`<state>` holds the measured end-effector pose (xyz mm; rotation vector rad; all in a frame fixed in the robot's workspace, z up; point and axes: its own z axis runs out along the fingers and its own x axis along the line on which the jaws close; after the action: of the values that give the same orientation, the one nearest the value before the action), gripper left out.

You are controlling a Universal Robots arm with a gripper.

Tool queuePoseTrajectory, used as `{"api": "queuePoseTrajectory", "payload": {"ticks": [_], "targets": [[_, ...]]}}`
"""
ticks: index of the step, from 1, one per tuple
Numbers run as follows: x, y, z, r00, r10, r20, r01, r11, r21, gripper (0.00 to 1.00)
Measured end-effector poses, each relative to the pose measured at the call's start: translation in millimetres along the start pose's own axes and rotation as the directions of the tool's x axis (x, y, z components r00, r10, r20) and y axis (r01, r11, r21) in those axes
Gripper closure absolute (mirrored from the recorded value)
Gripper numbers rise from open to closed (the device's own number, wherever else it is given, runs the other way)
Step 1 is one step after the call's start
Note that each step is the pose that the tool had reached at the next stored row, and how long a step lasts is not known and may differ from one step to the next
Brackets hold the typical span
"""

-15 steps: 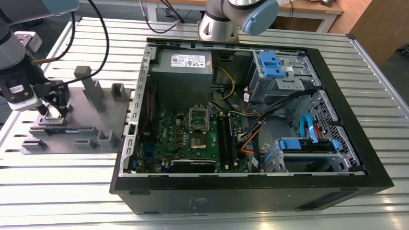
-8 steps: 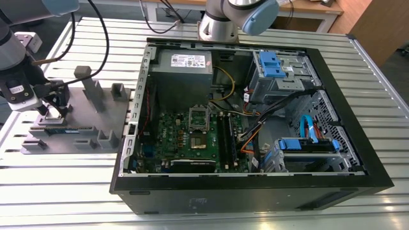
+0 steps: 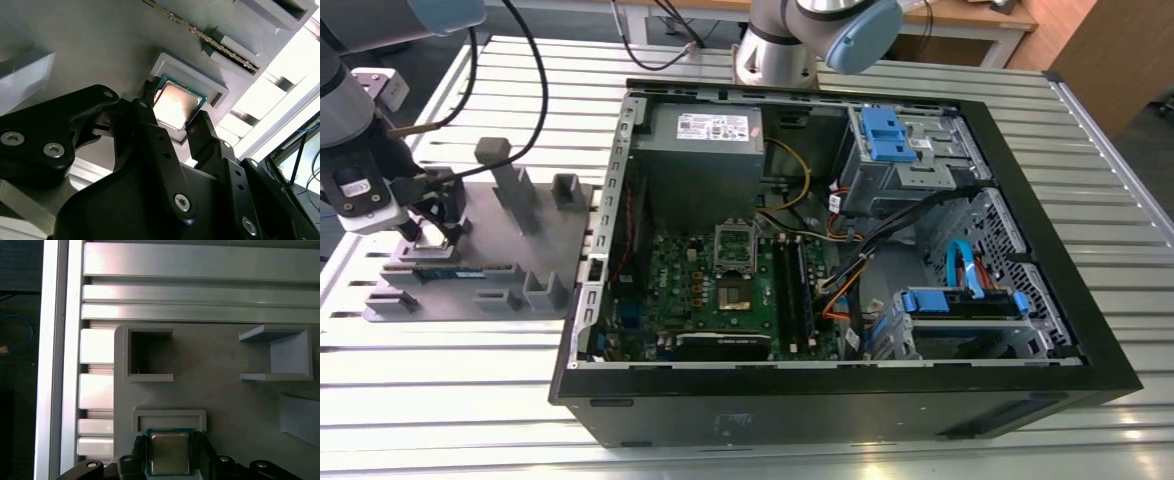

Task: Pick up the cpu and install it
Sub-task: 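Pick up the cpu and move it towards the insertion slot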

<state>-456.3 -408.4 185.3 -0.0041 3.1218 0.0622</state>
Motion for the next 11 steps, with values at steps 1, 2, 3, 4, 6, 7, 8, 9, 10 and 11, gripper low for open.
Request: {"api": "queuePoseTrajectory", "payload": {"ticks": [1,2,3,4,6,7,8,9,10,11], "targets": [[0.0,0.0,0.0,1.0,0.0,-0.0001,0.0,1.0,0.0,0.47],[0.0,0.0,0.2,1.0,0.0,-0.0001,0.0,1.0,0.0,0.47],[0.0,0.0,0.2,1.0,0.0,0.0,0.0,1.0,0.0,0.47],[0.0,0.0,0.2,1.0,0.0,0.0,0.0,1.0,0.0,0.47],[0.0,0.0,-0.4,1.0,0.0,0.0001,0.0,1.0,-0.0001,0.47],[0.0,0.0,-0.9,1.0,0.0,0.0001,0.0,1.0,-0.0001,0.47],[0.0,0.0,-1.3,1.0,0.0,0.0001,0.0,1.0,-0.0001,0.47],[0.0,0.0,-1.4,1.0,0.0,0.0002,0.0,1.0,-0.0001,0.47],[0.0,0.1,-1.4,1.0,0.0,0.0002,0.0,1.0,-0.0001,0.47],[0.0,0.1,-1.5,1.0,0.0,0.0002,0.0,1.0,-0.0001,0.47]]}}
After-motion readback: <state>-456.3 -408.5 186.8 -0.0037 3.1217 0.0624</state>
